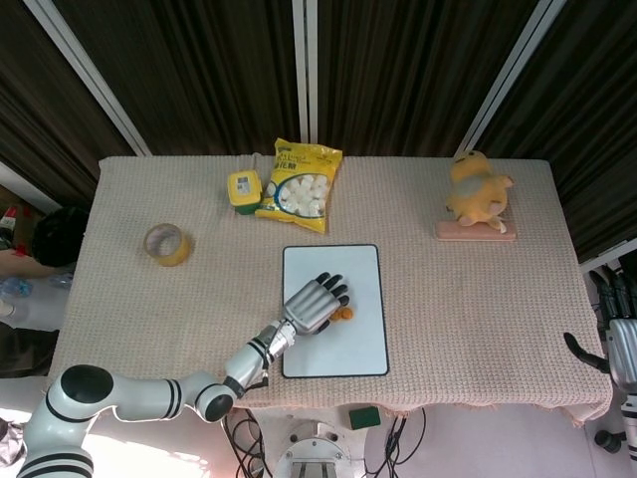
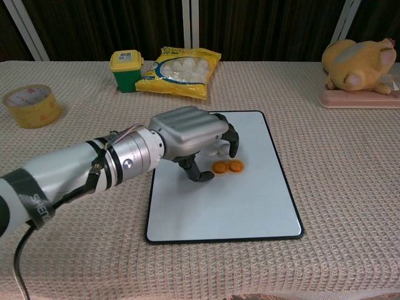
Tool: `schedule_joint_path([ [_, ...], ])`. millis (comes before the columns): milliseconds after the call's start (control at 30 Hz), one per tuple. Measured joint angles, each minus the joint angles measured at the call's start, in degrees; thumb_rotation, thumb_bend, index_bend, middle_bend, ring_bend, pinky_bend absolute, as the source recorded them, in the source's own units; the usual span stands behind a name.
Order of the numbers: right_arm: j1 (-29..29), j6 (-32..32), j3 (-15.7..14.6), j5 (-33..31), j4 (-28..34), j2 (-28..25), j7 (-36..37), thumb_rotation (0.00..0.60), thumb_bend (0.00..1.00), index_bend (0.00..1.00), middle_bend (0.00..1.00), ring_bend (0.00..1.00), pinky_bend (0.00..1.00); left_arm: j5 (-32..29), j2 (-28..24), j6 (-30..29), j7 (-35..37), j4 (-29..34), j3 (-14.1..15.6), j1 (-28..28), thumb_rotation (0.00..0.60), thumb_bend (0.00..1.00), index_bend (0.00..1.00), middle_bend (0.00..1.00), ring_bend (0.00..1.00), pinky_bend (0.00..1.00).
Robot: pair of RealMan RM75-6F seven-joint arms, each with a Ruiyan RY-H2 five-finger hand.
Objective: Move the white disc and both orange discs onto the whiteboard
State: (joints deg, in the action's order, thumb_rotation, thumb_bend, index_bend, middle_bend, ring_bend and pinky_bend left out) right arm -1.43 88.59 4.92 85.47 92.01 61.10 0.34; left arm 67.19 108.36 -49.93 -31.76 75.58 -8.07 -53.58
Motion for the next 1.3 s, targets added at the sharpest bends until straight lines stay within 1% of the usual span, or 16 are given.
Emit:
schedule_joint_path([
  [200, 0.0, 0.2, 0.0, 0.2, 0.1, 0.0, 0.0, 0.6, 0.21, 0.0, 0.0, 0.0, 0.0, 1.0, -1.3, -1.5, -0.3, 2.5, 0.1, 0.4, 0.599, 0.27, 0.3, 0.21, 0.1, 0.18],
  [400, 0.1, 0.3, 0.0, 0.2, 0.1, -0.1, 0.1, 0.6, 0.21, 0.0, 0.0, 0.0, 0.0, 1.9, -3.9, -4.2, -1.4, 7.1, 0.6, 1.7, 0.599, 0.27, 0.3, 0.2, 0.1, 0.18],
  [500, 0.1, 0.3, 0.0, 0.4, 0.0, -0.1, 0.3, 0.6, 0.21, 0.0, 0.0, 0.0, 0.0, 3.0, -6.5, -7.2, -1.9, 10.8, 1.3, 3.3, 0.599, 0.26, 0.3, 0.19, 0.1, 0.18],
  [600, 0.1, 0.3, -0.1, 0.5, -0.2, -0.1, 0.6, 0.6, 0.21, 0.0, 0.0, 0.0, 0.0, 4.7, -10.2, -11.6, -2.3, 14.8, 2.5, 5.9, 0.598, 0.26, 0.3, 0.19, 0.09, 0.18],
  [767, 0.1, 0.3, -0.1, 0.6, -1.1, 0.2, 1.2, 0.6, 0.21, 0.0, 0.0, 0.0, 0.0, 8.8, -17.6, -21.5, -1.4, 19.9, 5.9, 13.0, 0.588, 0.24, 0.28, 0.18, 0.09, 0.18],
  [800, 0.1, 0.3, -0.1, 0.6, -1.4, 0.3, 1.4, 0.6, 0.21, 0.0, 0.0, 0.0, 0.0, 9.7, -18.8, -23.4, -0.9, 20.3, 6.7, 14.4, 0.578, 0.23, 0.27, 0.18, 0.09, 0.18],
  [833, 0.0, 0.2, -0.2, 0.6, -1.7, 0.5, 1.5, 0.6, 0.21, 0.0, 0.0, 0.0, 0.0, 11.1, -20.2, -26.1, 0.0, 20.5, 7.8, 16.4, 0.552, 0.21, 0.26, 0.17, 0.09, 0.18],
  [900, 0.0, 0.2, -0.2, 0.7, -2.3, 0.9, 1.7, 0.6, 0.2, 0.0, 0.0, 0.0, 0.0, 13.1, -22.1, -30.3, 1.7, 20.4, 9.4, 19.7, 0.486, 0.16, 0.22, 0.14, 0.08, 0.18],
  [933, -0.1, 0.1, -0.2, 0.7, -2.7, 1.2, 1.7, 0.6, 0.2, 0.0, 0.0, 0.0, 0.0, 14.3, -23.3, -33.0, 3.0, 19.9, 10.6, 22.0, 0.475, 0.14, 0.21, 0.13, 0.07, 0.17],
  [1033, -0.1, 0.3, -0.2, 0.8, -3.9, 2.2, 1.3, 0.6, 0.2, 0.0, 0.0, 0.0, 0.0, 16.6, -26.4, -38.3, 7.0, 17.9, 13.3, 27.6, 0.465, 0.11, 0.16, 0.08, 0.03, 0.15],
  [1100, -0.1, 0.6, -0.1, 0.9, -4.7, 2.7, 0.8, 0.6, 0.2, 0.0, 0.0, 0.0, 0.0, 17.3, -28.4, -39.7, 9.7, 16.5, 14.7, 30.1, 0.459, 0.11, 0.12, 0.04, 0.0, 0.14],
  [1133, 0.0, 1.0, -0.1, 0.9, -5.0, 3.0, 0.5, 0.6, 0.2, 0.0, 0.0, 0.0, 0.0, 17.5, -29.6, -40.1, 11.5, 15.7, 15.5, 31.2, 0.431, 0.1, 0.11, 0.03, 0.0, 0.14],
  [1233, 0.4, 1.5, 0.0, 0.5, -5.5, 3.2, 0.1, 0.6, 0.2, 0.0, 0.0, 0.0, 0.0, 17.7, -31.9, -41.1, 16.5, 13.3, 16.3, 33.6, 0.332, 0.09, 0.11, 0.02, 0.0, 0.13],
  [1300, 0.6, 1.5, 0.0, 0.1, -5.7, 3.3, 0.0, 0.6, 0.2, 0.0, 0.0, 0.0, 0.0, 17.6, -32.8, -41.8, 19.0, 11.3, 16.4, 35.3, 0.306, 0.09, 0.11, 0.02, 0.0, 0.13],
])
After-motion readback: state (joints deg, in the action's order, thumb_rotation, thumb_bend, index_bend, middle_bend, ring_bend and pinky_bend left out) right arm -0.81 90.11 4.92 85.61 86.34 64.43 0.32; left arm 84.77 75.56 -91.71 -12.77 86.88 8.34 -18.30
